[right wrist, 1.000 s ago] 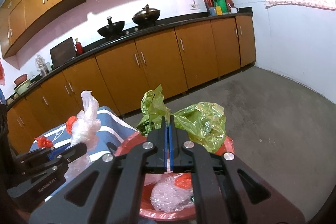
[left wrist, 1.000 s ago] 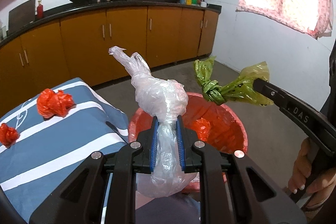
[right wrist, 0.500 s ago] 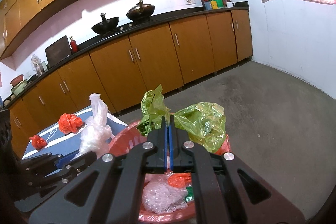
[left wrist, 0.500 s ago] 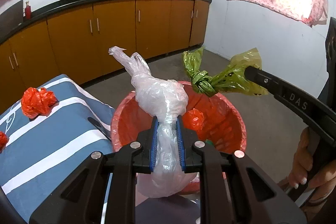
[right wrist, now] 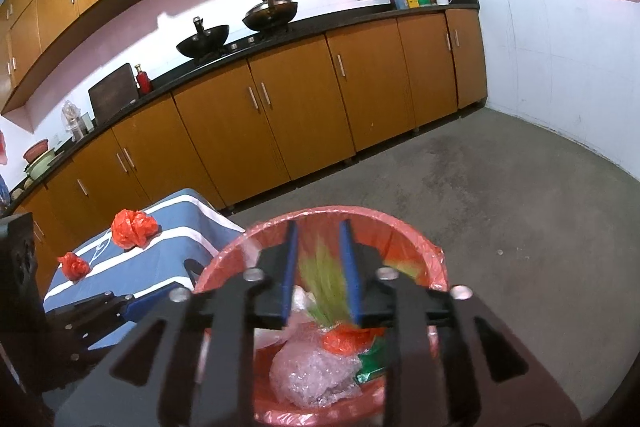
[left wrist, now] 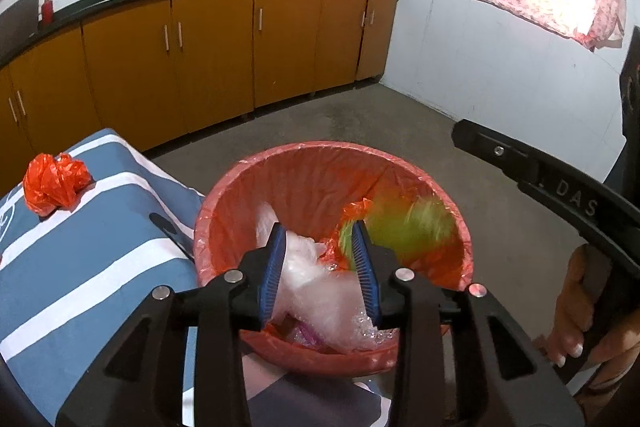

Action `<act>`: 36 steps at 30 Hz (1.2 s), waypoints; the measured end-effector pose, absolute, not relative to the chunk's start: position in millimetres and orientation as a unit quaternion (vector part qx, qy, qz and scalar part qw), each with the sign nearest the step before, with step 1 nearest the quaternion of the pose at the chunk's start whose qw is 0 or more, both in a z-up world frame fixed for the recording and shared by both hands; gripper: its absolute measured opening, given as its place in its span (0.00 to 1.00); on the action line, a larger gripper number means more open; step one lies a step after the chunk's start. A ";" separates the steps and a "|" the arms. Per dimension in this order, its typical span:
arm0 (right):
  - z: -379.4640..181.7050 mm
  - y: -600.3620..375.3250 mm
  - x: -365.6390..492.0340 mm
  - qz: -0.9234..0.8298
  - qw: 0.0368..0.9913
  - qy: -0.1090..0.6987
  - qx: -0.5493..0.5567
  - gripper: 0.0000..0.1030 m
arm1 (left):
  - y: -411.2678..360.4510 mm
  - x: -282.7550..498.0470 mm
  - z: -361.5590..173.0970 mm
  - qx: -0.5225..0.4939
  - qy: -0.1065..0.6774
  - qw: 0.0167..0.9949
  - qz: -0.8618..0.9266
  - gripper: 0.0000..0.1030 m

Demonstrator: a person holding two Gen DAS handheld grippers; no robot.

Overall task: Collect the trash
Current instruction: 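Move both tools back over the table toward the remaining red bags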

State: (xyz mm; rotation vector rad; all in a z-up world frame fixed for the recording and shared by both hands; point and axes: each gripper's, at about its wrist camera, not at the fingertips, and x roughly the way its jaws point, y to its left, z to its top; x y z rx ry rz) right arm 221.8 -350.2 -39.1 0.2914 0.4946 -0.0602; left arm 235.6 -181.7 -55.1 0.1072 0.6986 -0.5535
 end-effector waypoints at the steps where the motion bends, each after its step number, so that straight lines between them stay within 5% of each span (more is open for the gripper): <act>1: -39.4 -350.1 221.6 -0.030 0.959 0.244 0.143 0.25 | -178.6 236.0 -55.2 0.050 0.338 0.902 -0.264 0.35; 9: -30.8 -337.5 223.4 -0.023 0.962 0.239 0.133 0.31 | -137.3 238.5 -48.7 0.026 0.329 0.918 -0.219 0.35; 20: -13.0 -246.6 244.4 0.079 0.963 0.237 0.100 0.64 | 1.0 223.0 -27.2 -0.003 0.292 0.952 -0.089 0.44; 36: -43.7 -66.0 326.4 0.180 0.936 0.298 0.043 0.73 | 200.4 221.8 -49.8 -0.051 0.293 0.947 0.124 0.62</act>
